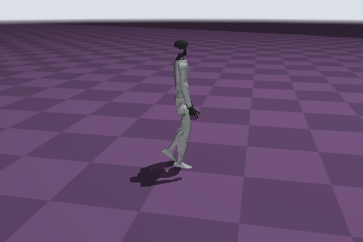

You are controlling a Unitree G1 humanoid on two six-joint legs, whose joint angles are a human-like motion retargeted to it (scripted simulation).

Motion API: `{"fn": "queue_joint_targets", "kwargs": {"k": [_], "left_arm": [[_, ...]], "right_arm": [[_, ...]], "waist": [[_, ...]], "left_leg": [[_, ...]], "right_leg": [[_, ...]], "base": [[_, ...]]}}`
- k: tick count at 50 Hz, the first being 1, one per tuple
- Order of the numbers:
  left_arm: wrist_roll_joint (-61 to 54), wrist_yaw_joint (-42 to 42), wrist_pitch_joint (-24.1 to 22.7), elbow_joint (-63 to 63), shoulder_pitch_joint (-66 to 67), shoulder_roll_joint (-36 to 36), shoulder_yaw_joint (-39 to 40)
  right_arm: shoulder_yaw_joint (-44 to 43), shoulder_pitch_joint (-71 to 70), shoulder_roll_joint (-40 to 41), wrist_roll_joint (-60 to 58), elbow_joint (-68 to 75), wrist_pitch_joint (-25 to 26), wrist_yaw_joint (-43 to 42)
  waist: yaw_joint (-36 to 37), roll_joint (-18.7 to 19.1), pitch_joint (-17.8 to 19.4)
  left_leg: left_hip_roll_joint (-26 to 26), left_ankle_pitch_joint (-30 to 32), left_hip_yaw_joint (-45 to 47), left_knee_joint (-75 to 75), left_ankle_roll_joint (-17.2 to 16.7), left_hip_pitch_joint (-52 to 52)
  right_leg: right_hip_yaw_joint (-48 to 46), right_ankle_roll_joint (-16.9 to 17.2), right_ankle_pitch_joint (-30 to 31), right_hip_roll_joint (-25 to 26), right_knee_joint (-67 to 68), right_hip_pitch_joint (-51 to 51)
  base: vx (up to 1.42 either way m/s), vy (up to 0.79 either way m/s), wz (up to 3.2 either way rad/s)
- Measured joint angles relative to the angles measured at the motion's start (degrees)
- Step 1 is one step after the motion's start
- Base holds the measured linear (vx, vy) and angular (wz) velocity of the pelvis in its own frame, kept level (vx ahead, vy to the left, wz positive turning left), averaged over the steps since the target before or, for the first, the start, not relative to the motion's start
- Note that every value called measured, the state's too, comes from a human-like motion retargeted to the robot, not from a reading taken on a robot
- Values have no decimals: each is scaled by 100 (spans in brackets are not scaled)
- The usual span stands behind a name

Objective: Walk run

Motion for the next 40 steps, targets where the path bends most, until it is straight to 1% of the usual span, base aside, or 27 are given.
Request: {"fn": "queue_joint_targets", "kwargs": {"k": [4, 6, 8, 10, 13, 15, 17, 18, 20, 21, 22, 23, 24, 25, 27, 29, 30, 32, 35, 37, 38, 40], "left_arm": [[46, 50, 69, 226, 414, 7, 85], [38, 33, 116, 339, 545, -7, 163], [15, 7, 154, 426, 612, -44, 253], [-31, -5, 175, 479, 635, -78, 327], [-124, -67, 238, 586, 557, -35, 364], [-160, -89, 281, 632, 465, -7, 393], [-198, -129, 312, 629, 383, -18, 429], [-225, -148, 322, 609, 313, -47, 455], [-294, -170, 305, 489, 106, -106, 478], [-372, -205, 288, 404, -15, -96, 381], [-454, -244, 269, 329, -150, -73, 281], [-546, -289, 249, 276, -311, -24, 175], [-606, -330, 231, 213, -482, 23, 122], [-651, -369, 215, 145, -658, 69, 96], [-647, -441, 176, -85, -1020, 183, 146], [-701, -461, 111, -342, -1351, 285, 178], [-769, -467, 71, -459, -1514, 340, 171], [-917, -472, -18, -637, -1814, 445, 176], [-1105, -499, -104, -823, -2209, 621, 235], [-1138, -577, -148, -905, -2389, 712, 286], [-1145, -601, -153, -931, -2455, 744, 297], [-1185, -629, -185, -972, -2513, 776, 253]], "right_arm": [[121, -544, -40, 259, -313, -48, 76], [130, -782, -73, 316, -450, -55, 90], [128, -976, -106, 360, -575, -56, 101], [156, -1118, -132, 411, -669, -76, 131], [211, -1168, -98, 441, -649, -61, 168], [177, -1055, -29, 369, -547, -73, 177], [147, -777, 11, 181, -401, -69, 225], [145, -602, 24, 71, -340, -62, 207], [171, -278, 64, -83, -242, -119, 39], [181, -153, 43, -96, -179, -157, -6], [192, -37, 15, -113, -116, -178, -35], [202, 59, -29, -137, -56, -161, -31], [184, 155, -39, -203, -7, -142, -66], [152, 252, -33, -289, 35, -122, -121], [-1, 402, 29, -493, 116, -165, -254], [-82, 549, 25, -542, 180, -189, -269], [-102, 625, 11, -531, 207, -183, -247], [-141, 800, -16, -508, 234, -154, -184], [-227, 1005, -50, -549, 300, -116, -110], [-323, 1120, -49, -565, 330, -68, -89], [-379, 1181, -37, -564, 338, -70, -86], [-456, 1290, -49, -508, 359, -72, -35]], "waist": [[265, 314, 139], [428, 515, 238], [588, 643, 334], [737, 678, 398], [832, 685, 355], [816, 721, 258], [887, 777, 128], [938, 787, 48], [904, 936, -5], [798, 1094, 18], [719, 1234, 34], [691, 1342, 37], [667, 1373, 24], [646, 1366, 2], [448, 1226, -18], [182, 1135, -34], [20, 1099, -46], [-280, 1060, -39], [-760, 957, 5], [-1002, 881, 25], [-1102, 905, 10], [-1208, 917, -59]], "left_leg": [[-4, -87, -490, -1625, -524, -719], [15, -76, -901, -2590, -785, -925], [57, -90, -1223, -3429, -1018, -1098], [89, -98, -1356, -3984, -1118, -1295], [141, -181, -1446, -3980, -984, -1488], [111, -90, -1551, -3612, -804, -1457], [266, 197, -1349, -3312, -764, -1339], [382, 173, -1417, -3111, -792, -1318], [622, -201, -1502, -2697, -675, -1170], [698, -414, -1613, -2662, -572, -932], [776, -606, -1684, -2642, -477, -709], [858, -757, -1673, -2654, -398, -519], [887, -848, -1616, -2753, -338, -327], [889, -910, -1535, -2895, -287, -136], [720, -918, -1512, -3306, -215, 233], [539, -954, -1596, -3632, -128, 563], [429, -983, -1665, -3771, -67, 718], [266, -1104, -1814, -3946, -5, 1049], [35, -1367, -2116, -4128, 73, 1645], [-61, -1547, -2309, -4195, 105, 2068], [-28, -1628, -2395, -4198, 104, 2236], [19, -1683, -2513, -4150, 56, 2510]], "right_leg": [[-154, -142, -235, 719, -476, 704], [-133, -144, -354, 1089, -680, 1107], [-62, -128, -477, 1329, -838, 1503], [36, -105, -579, 1422, -914, 1842], [181, 115, -448, 1435, -790, 2192], [302, 378, -16, 1463, -578, 2358], [471, 580, 928, 1457, -175, 2461], [405, 596, 1595, 1348, 138, 2418], [353, 540, 2676, 1172, 1154, 2118], [-50, 331, 2977, 1077, 1816, 1953], [-357, 128, 3132, 970, 2464, 1750], [-472, -64, 2996, 839, 3083, 1470], [-376, -90, 2726, 767, 3636, 1043], [-174, -33, 2389, 723, 4155, 541], [155, 404, 1968, 618, 4674, -477], [208, 613, 1617, 503, 4546, -1245], [152, 678, 1445, 401, 4337, -1568], [-14, 755, 1137, 187, 3455, -2010], [11, 771, 763, 35, 1578, -2427], [425, 917, 790, 78, 414, -2565], [601, 1018, 761, 94, 37, -2634], [676, 1095, 730, 53, -175, -2775]], "base": [[89, -22, -15], [85, -16, -37], [82, -11, -48], [99, -9, -57], [100, -6, -41], [112, -1, -19], [134, 5, -56], [122, 4, -70], [98, 1, -37], [96, 2, 6], [114, 4, 1], [111, 2, -33], [95, -1, -60], [99, -6, -43], [104, -9, 2], [79, -8, 51], [91, -8, 72], [68, -5, 76], [101, -19, 90], [122, -30, 90], [123, -36, 80], [114, -35, 57]]}}
